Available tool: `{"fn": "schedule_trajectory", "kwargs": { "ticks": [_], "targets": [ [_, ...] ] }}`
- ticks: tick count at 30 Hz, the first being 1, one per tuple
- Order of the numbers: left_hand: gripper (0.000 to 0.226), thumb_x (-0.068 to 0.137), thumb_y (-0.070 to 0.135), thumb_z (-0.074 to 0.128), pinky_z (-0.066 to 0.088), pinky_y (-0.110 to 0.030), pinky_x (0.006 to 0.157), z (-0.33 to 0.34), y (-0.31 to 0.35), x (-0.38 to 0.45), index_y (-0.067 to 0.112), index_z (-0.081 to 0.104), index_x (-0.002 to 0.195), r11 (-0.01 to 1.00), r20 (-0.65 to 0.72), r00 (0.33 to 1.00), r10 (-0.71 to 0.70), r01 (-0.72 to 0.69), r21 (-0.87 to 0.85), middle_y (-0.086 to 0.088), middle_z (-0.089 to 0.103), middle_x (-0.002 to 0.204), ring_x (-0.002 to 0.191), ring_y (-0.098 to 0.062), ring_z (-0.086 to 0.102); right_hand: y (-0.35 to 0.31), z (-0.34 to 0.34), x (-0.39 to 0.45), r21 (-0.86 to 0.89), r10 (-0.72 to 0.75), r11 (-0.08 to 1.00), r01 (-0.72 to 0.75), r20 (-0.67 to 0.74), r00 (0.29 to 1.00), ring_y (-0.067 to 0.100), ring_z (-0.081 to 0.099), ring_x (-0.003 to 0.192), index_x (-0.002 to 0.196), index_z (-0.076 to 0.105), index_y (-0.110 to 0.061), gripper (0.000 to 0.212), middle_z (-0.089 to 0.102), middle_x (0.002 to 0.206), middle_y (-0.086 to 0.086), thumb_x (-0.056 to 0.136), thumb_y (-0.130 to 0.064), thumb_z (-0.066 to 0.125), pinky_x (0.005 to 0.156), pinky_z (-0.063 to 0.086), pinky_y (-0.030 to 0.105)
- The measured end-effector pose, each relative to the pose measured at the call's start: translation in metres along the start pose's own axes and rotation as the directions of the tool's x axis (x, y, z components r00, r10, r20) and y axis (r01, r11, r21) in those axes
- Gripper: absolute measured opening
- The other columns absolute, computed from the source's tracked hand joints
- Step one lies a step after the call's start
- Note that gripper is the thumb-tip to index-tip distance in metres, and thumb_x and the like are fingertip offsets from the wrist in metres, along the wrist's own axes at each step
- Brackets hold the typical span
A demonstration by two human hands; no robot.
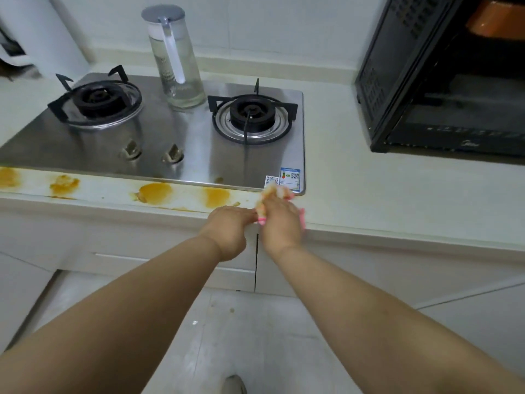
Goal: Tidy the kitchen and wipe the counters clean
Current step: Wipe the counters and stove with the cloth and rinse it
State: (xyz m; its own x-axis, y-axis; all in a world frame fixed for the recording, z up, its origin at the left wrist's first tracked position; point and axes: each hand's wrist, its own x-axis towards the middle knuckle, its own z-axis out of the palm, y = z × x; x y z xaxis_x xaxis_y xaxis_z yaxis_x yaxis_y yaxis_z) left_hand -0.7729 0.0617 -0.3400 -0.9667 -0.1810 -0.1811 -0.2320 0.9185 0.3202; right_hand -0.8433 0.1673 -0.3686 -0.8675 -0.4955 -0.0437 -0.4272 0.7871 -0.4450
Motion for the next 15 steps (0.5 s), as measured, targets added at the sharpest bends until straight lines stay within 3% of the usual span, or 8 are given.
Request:
{"fn": "schedule_trajectory", "kwargs": {
  "ticks": [2, 5, 6, 10, 12, 13, 15],
  "targets": [
    [0.07, 0.076, -0.005, 0.045, 0.017, -0.026, 0.116, -0.001, -0.001, 0.001, 0.029, 0.049, 0.137, 1.0, 0.006, 1.0, -0.016, 0.016, -0.004, 0.005, 0.047, 0.144, 0.138, -0.018, 0.036, -0.011, 0.002, 0.005, 0.032, -0.04, 0.999, 0.039, 0.016, 0.999, 0.024, 0.043, 0.123, 0.12, 0.058, -0.018, 0.036, 0.054, 0.132, 0.001, 0.086, -0.012, 0.048, 0.103, 0.027, 0.033],
    [0.069, 0.078, -0.008, 0.041, 0.005, -0.024, 0.118, 0.0, -0.008, 0.003, 0.028, 0.05, 0.136, 0.998, 0.028, 0.998, -0.047, 0.048, -0.044, 0.006, 0.043, 0.147, 0.143, -0.016, 0.027, 0.023, -0.022, 0.001, 0.058, -0.173, 0.984, 0.168, 0.08, 0.982, 0.028, 0.05, 0.105, 0.086, 0.063, -0.016, 0.012, 0.059, 0.103, 0.002, 0.084, -0.017, 0.052, 0.092, 0.036, 0.032],
    [0.067, 0.079, -0.007, 0.04, 0.005, -0.023, 0.118, 0.0, -0.01, 0.004, 0.027, 0.05, 0.136, 0.997, 0.021, 0.998, -0.05, 0.052, -0.054, 0.006, 0.042, 0.148, 0.144, -0.016, 0.024, 0.043, -0.032, -0.001, 0.063, -0.177, 0.982, 0.175, 0.028, 0.984, 0.029, 0.053, 0.099, 0.08, 0.063, -0.016, 0.015, 0.058, 0.093, 0.001, 0.083, -0.022, 0.049, 0.09, 0.039, 0.034],
    [0.062, 0.085, -0.005, 0.038, 0.012, -0.023, 0.117, 0.002, -0.018, -0.007, 0.026, 0.05, 0.137, 0.991, -0.034, 0.994, -0.107, 0.104, -0.082, 0.008, 0.043, 0.147, 0.146, -0.02, 0.017, 0.1, -0.062, -0.009, 0.094, 0.127, 0.99, -0.109, -0.223, 0.967, 0.029, 0.054, 0.078, 0.08, 0.057, -0.015, 0.016, 0.057, 0.072, -0.001, 0.079, -0.015, 0.041, 0.078, 0.044, 0.036],
    [0.062, 0.085, -0.005, 0.037, 0.013, -0.024, 0.117, 0.003, -0.02, -0.014, 0.027, 0.049, 0.138, 0.99, -0.047, 0.992, -0.116, 0.112, -0.085, 0.009, 0.045, 0.146, 0.146, -0.021, 0.016, 0.083, -0.057, -0.008, 0.208, 0.282, 0.95, -0.231, -0.263, 0.923, 0.02, 0.05, 0.071, 0.075, 0.05, -0.014, 0.018, 0.05, 0.064, -0.002, 0.089, -0.019, 0.04, 0.075, 0.038, 0.021],
    [0.063, 0.086, -0.005, 0.037, 0.012, -0.022, 0.116, 0.002, -0.02, -0.016, 0.027, 0.049, 0.138, 0.989, -0.045, 0.991, -0.128, 0.124, -0.079, 0.009, 0.044, 0.146, 0.146, -0.021, 0.016, 0.064, -0.05, -0.005, 0.29, 0.336, 0.921, -0.261, -0.251, 0.908, 0.011, 0.05, 0.066, 0.076, 0.053, -0.014, 0.023, 0.049, 0.062, -0.004, 0.093, -0.023, 0.04, 0.066, 0.035, 0.01],
    [0.063, 0.086, -0.004, 0.037, 0.008, -0.019, 0.115, -0.002, -0.018, -0.018, 0.028, 0.047, 0.139, 0.988, -0.048, 0.987, -0.151, 0.15, -0.037, 0.011, 0.042, 0.147, 0.146, -0.017, 0.018, 0.027, -0.026, -0.001, 0.312, 0.254, 0.933, -0.18, -0.217, 0.943, -0.001, 0.05, 0.06, 0.088, 0.062, -0.011, 0.023, 0.057, 0.067, -0.006, 0.094, -0.026, 0.046, 0.054, 0.029, 0.006]
  ]
}}
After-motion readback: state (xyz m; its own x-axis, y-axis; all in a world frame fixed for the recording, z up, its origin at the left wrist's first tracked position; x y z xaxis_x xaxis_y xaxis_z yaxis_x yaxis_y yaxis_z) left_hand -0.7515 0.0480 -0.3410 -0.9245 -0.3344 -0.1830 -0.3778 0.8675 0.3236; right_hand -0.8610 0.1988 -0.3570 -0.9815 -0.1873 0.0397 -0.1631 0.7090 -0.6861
